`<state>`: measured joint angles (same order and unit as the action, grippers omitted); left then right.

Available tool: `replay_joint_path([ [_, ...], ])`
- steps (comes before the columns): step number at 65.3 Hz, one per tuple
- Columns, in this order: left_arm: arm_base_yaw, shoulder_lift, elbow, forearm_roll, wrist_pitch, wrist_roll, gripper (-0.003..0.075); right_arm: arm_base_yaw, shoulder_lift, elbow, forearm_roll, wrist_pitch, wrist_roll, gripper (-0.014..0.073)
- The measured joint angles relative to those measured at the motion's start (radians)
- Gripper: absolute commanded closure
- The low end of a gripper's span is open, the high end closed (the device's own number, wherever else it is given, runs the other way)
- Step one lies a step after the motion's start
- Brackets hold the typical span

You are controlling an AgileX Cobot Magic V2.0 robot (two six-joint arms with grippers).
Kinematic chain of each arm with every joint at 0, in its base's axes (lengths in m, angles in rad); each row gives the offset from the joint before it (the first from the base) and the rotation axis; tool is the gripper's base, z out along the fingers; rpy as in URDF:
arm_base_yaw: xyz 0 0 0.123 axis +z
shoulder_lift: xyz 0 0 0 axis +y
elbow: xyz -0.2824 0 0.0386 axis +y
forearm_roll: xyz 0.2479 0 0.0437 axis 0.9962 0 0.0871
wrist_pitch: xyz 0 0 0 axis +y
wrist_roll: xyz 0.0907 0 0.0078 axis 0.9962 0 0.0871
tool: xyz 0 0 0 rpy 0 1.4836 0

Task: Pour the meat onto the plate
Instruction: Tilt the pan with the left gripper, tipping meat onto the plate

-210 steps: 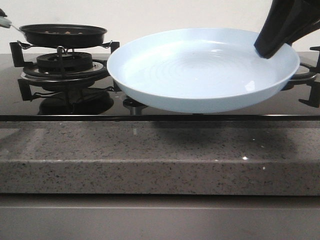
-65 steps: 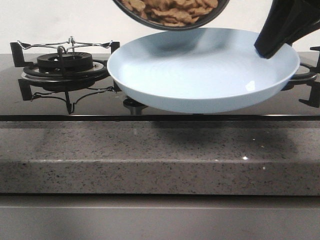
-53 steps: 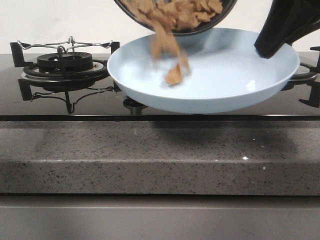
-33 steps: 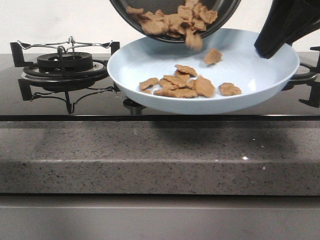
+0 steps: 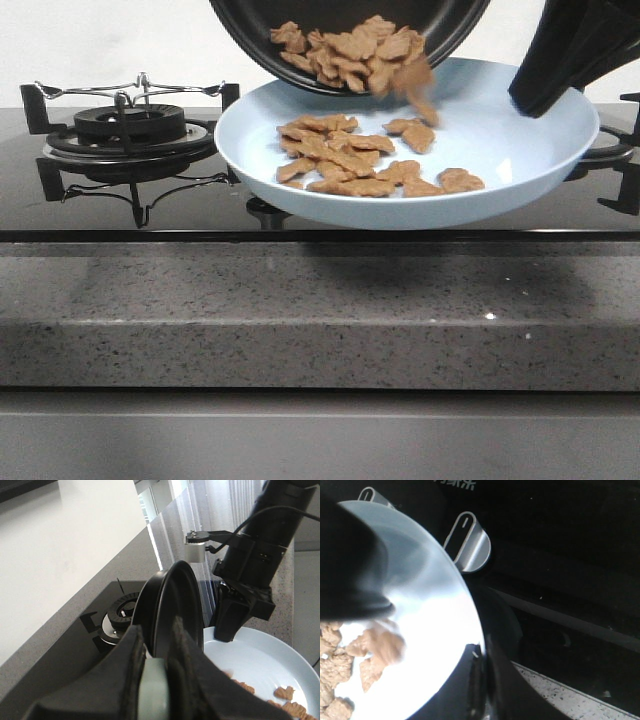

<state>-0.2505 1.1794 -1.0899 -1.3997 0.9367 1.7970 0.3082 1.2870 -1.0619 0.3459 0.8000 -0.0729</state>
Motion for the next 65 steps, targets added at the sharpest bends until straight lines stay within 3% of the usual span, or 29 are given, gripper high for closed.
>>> replay_joint_path([
  [26, -0.001, 0.000, -0.011, 0.000, 0.036, 0.180, 0.0741, 0.000, 0.000, 0.000, 0.000, 0.000, 0.000, 0.0662],
  [47, -0.001, -0.016, -0.013, 0.000, 0.042, 0.204, 0.0741, 0.000, 0.000, 0.000, 0.000, 0.000, 0.000, 0.0662],
  [55, -0.001, -0.020, -0.013, 0.000, 0.042, 0.171, 0.0741, 0.000, 0.000, 0.000, 0.000, 0.000, 0.000, 0.0662],
  [65, 0.001, -0.020, -0.013, 0.000, 0.027, 0.015, 0.0741, 0.000, 0.000, 0.002, 0.000, 0.000, 0.000, 0.0662],
])
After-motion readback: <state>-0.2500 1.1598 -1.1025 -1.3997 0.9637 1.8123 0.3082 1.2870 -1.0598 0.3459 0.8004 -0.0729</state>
